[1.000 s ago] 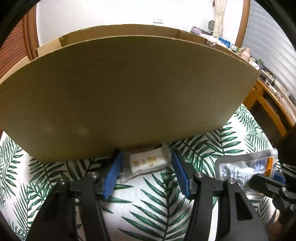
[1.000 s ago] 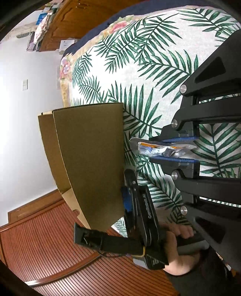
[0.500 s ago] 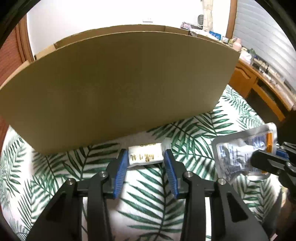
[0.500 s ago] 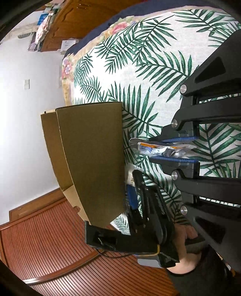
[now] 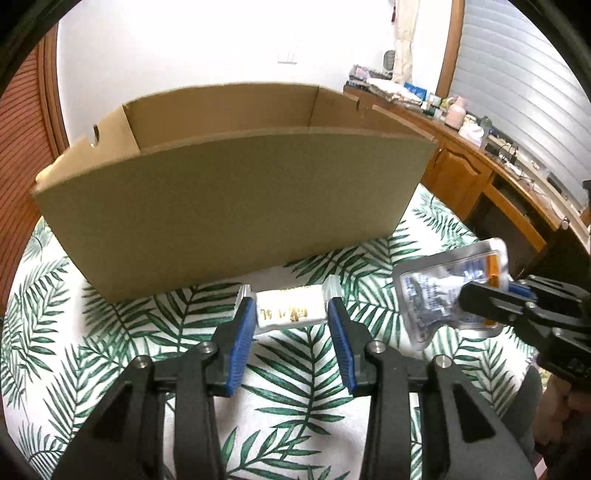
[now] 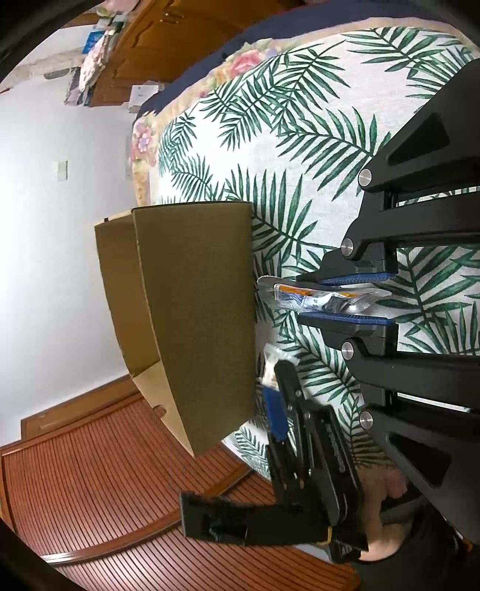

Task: Organize snacks
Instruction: 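Lift the white bar and silver packet and carry both over the box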

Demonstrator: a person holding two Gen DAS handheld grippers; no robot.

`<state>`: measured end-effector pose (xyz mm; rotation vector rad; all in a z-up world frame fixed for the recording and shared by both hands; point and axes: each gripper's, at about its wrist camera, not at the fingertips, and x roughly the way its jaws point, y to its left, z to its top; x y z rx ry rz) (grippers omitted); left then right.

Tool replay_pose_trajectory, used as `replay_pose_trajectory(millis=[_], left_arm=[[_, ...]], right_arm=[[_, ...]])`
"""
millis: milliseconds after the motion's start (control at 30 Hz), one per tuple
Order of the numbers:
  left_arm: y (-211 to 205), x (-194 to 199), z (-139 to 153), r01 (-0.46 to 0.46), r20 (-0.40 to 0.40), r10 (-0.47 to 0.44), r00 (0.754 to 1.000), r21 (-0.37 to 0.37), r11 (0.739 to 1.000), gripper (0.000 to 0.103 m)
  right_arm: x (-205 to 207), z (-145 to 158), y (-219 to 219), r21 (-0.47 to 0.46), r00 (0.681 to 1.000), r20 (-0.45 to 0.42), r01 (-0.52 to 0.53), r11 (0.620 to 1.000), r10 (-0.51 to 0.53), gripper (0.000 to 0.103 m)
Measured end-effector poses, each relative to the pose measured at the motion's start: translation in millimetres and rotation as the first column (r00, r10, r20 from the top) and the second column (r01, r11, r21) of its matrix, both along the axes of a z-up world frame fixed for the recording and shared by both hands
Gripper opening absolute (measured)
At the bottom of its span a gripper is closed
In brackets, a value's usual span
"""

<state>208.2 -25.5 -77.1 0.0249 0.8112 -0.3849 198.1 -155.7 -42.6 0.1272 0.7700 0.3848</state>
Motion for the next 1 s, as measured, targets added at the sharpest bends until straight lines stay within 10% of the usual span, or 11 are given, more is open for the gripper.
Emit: replay_pose_trajectory(millis=[1000], left_arm=[[43,38,120,0.044,0.264,-0.022,0.964,-0.074,0.996,0.039]], right_arm=[[50,106,13,-0.022,0.972,0.234,-0.003,1.0,0.008,0.011]])
